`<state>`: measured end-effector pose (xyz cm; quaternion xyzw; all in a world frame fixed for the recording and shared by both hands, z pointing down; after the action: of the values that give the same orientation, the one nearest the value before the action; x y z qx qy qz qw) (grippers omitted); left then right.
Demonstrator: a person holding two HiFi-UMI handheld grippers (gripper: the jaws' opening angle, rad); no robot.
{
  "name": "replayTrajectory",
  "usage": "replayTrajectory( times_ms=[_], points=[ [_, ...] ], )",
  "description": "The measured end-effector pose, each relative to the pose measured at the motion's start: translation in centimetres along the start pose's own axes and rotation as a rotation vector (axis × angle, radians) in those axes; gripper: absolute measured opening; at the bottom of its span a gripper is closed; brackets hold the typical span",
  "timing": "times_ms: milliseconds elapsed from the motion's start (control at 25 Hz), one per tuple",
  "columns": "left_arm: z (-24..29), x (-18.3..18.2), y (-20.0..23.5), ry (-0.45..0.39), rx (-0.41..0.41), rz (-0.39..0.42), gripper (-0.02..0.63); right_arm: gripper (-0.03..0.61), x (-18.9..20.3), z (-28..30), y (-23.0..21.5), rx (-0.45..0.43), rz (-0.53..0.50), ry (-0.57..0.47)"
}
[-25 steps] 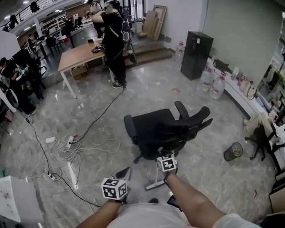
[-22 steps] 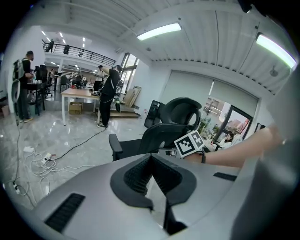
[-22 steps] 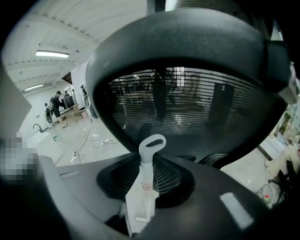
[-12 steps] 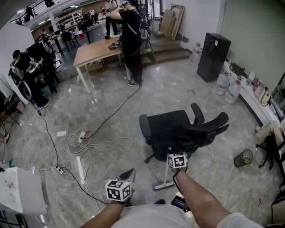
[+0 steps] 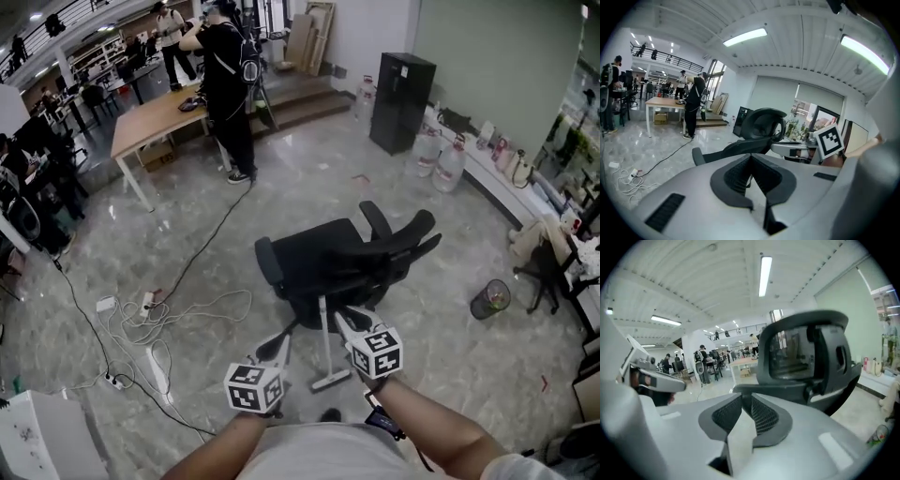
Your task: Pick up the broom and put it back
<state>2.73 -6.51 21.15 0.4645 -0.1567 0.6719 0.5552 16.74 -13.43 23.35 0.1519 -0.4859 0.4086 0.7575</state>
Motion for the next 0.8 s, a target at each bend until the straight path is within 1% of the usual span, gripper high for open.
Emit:
replayTrajectory(
  times_ms=[160,320,440,560,680,800],
  points=[
    [0.8,-3.7,-4.8,-0.076,0.063,0.037,0.008,0.038,-4.7,-6.6,1.8,-0.023,-0.046,-0.134],
    [0.8,-7.5,-9.2,-0.151,0.100,0.081,0.008,0.011,-7.0,-11.2,3.3,-0.050,-0.042,-0.207],
    [0.8,-9.1,-11.1,-0.188,0.116,0.094,0.008,0.003,-7.6,-12.6,4.1,-0.062,-0.034,-0.225],
    [1.1,-9.6,-11.9,-0.188,0.125,0.105,0.006,0.002,-7.8,-12.6,4.2,-0.072,-0.024,-0.220],
    [1.3,-9.9,-12.1,-0.187,0.116,0.129,0.008,0.002,-8.3,-12.4,3.8,-0.074,-0.015,-0.216],
    [1.3,-10.2,-12.0,-0.189,0.110,0.130,0.008,0.002,-8.8,-12.2,3.5,-0.080,-0.015,-0.220]
  ],
)
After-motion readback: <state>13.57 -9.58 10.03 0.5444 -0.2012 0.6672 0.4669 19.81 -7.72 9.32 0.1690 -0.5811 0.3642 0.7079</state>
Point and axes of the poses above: the fingertips, and each gripper's own axes: z forward along the fingers, y to its left, x out of its underside, the point moved 2 cm from there along -z, backward along the fingers, and after that the axes turned 7 degrees about y, right-handed, at the moved point
